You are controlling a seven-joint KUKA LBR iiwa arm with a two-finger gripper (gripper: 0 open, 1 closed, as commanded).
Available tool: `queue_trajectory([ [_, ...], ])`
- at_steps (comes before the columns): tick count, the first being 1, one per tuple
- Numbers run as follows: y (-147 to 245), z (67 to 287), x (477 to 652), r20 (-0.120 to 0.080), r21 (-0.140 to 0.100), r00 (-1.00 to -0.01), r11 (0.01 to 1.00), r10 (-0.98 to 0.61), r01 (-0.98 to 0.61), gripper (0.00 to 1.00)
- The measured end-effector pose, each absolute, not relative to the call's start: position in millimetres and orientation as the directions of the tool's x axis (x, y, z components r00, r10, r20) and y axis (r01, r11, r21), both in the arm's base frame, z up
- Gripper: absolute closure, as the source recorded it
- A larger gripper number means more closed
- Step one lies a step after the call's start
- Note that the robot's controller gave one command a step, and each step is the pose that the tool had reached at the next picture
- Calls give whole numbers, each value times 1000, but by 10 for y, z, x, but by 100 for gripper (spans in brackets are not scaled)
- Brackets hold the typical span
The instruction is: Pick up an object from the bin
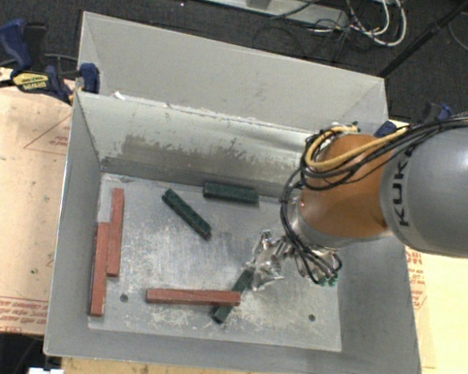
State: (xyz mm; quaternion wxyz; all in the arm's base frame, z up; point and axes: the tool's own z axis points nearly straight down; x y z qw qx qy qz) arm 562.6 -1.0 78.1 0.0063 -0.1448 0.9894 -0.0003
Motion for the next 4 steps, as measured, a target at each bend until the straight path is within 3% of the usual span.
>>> queue_trajectory([
  [1,-10,780,5626,-12,-3,-958,958,-287,-287,100],
  [2,36,944,5601,-4,0,-948,948,-318,-318,100],
  [3,153,756,5664,-14,-2,-952,952,-306,-306,0],
  [4,151,759,5662,-14,-2,-952,952,-306,-306,0],
])
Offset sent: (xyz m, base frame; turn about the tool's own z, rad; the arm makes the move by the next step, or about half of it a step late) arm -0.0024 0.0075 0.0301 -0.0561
